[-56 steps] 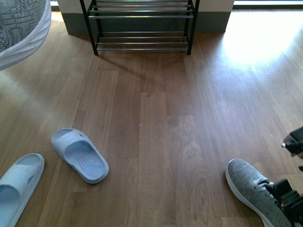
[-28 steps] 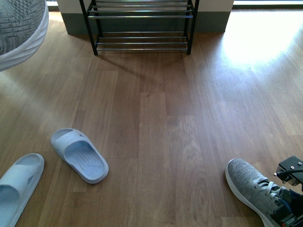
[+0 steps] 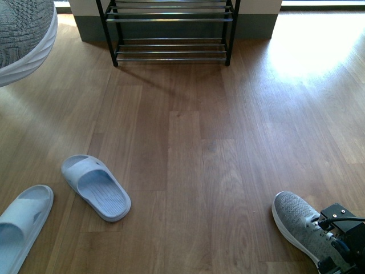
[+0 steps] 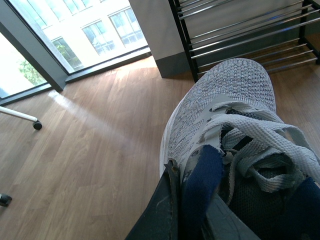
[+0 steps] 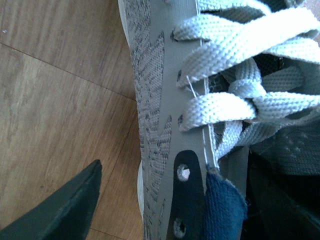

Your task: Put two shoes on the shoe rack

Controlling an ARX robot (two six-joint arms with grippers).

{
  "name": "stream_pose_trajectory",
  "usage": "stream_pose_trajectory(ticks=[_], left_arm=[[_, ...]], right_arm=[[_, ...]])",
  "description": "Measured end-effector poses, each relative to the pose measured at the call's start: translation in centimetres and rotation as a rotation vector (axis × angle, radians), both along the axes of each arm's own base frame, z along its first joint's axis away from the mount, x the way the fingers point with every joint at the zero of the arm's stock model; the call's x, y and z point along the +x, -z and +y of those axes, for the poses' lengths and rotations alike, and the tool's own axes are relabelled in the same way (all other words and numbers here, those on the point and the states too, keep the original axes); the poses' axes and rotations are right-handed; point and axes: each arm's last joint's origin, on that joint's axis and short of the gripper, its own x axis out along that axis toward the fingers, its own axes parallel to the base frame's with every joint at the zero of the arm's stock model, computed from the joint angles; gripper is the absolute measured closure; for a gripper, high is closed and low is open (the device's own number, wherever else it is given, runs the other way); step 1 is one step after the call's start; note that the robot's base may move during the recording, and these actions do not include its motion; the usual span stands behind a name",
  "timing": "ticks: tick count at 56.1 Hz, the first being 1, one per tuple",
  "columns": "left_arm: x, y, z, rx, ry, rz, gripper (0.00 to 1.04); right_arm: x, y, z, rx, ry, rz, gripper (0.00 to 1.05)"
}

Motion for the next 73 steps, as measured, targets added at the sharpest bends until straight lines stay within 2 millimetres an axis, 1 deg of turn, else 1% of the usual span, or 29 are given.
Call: stream_pose_trajectory(ticks=[5, 8, 13, 14, 16, 22, 27, 30, 33, 37, 42, 48, 50, 51, 53, 58, 59, 61, 62, 65, 66, 69, 73], left_arm=[[0.0, 0.0, 0.0, 0.000, 0.000, 0.000, 1.03], [0.0, 0.0, 0.0, 0.000, 0.000, 0.000, 1.03], [0.0, 0.0, 0.0, 0.000, 0.000, 0.000, 1.03], [0.0, 0.0, 0.0, 0.000, 0.000, 0.000, 1.03], [0.0, 0.0, 0.0, 0.000, 0.000, 0.000, 1.03], [0.0, 0.0, 0.0, 0.000, 0.000, 0.000, 1.03], [0.0, 0.0, 0.0, 0.000, 0.000, 0.000, 1.03], [0.0, 0.0, 0.0, 0.000, 0.000, 0.000, 1.03], [0.0, 0.0, 0.0, 0.000, 0.000, 0.000, 1.03], [0.0, 0.0, 0.0, 0.000, 0.000, 0.000, 1.03], [0.0, 0.0, 0.0, 0.000, 0.000, 0.000, 1.03], [0.0, 0.0, 0.0, 0.000, 0.000, 0.000, 1.03], [0.0, 0.0, 0.0, 0.000, 0.000, 0.000, 1.03], [0.0, 0.0, 0.0, 0.000, 0.000, 0.000, 1.03], [0.0, 0.0, 0.0, 0.000, 0.000, 0.000, 1.03], [0.0, 0.0, 0.0, 0.000, 0.000, 0.000, 1.03], [0.0, 0.0, 0.0, 0.000, 0.000, 0.000, 1.03], [0.0, 0.0, 0.0, 0.000, 0.000, 0.000, 1.03], [0.0, 0.0, 0.0, 0.000, 0.000, 0.000, 1.03], [0.0, 0.0, 0.0, 0.000, 0.000, 0.000, 1.03], [0.0, 0.0, 0.0, 0.000, 0.000, 0.000, 1.03], [0.0, 0.0, 0.0, 0.000, 0.000, 0.000, 1.03], [0.0, 0.0, 0.0, 0.000, 0.000, 0.000, 1.03]], right_arm=[[0.1, 0.0, 0.0, -0.009, 0.001, -0.007, 0.35], [0.2, 0.0, 0.0, -0.008, 0.002, -0.010, 0.43], [0.3, 0.0, 0.1, -0.007, 0.002, -0.012, 0.54], [0.3, 0.0, 0.1, -0.005, 0.001, -0.011, 0.57], [0.3, 0.0, 0.2, -0.003, 0.001, -0.009, 0.61], [0.4, 0.0, 0.3, 0.000, 0.000, -0.011, 0.77], [0.4, 0.0, 0.4, 0.000, 0.001, -0.017, 0.87], [0.3, -0.1, 0.5, 0.003, -0.004, -0.024, 0.97], [0.2, -0.3, 0.7, 0.002, -0.011, -0.030, 1.04], [0.3, -0.8, 0.9, 0.008, -0.016, -0.038, 1.03], [0.9, -3.4, 1.5, 0.040, -0.039, -0.096, 1.03], [1.9, -8.2, 2.1, 0.078, -0.074, -0.218, 1.03], [2.0, -9.6, 2.3, 0.094, -0.078, -0.252, 1.03], [2.1, -10.7, 2.3, 0.101, -0.081, -0.280, 1.03], [2.1, -12.3, 2.4, 0.104, -0.084, -0.324, 1.03], [1.7, -15.9, 2.8, 0.133, -0.087, -0.416, 1.03], [1.4, -17.1, 3.1, 0.151, -0.090, -0.445, 1.03], [0.9, -18.8, 3.5, 0.175, -0.100, -0.481, 1.03], [0.4, -20.0, 3.9, 0.188, -0.112, -0.516, 1.03], [-0.7, -22.5, 4.5, 0.225, -0.128, -0.575, 1.03], [-1.3, -23.7, 4.8, 0.235, -0.136, -0.610, 1.03], [-3.1, -26.3, 5.4, 0.269, -0.156, -0.686, 1.03], [-5.9, -29.2, 5.8, 0.309, -0.156, -0.784, 1.03]])
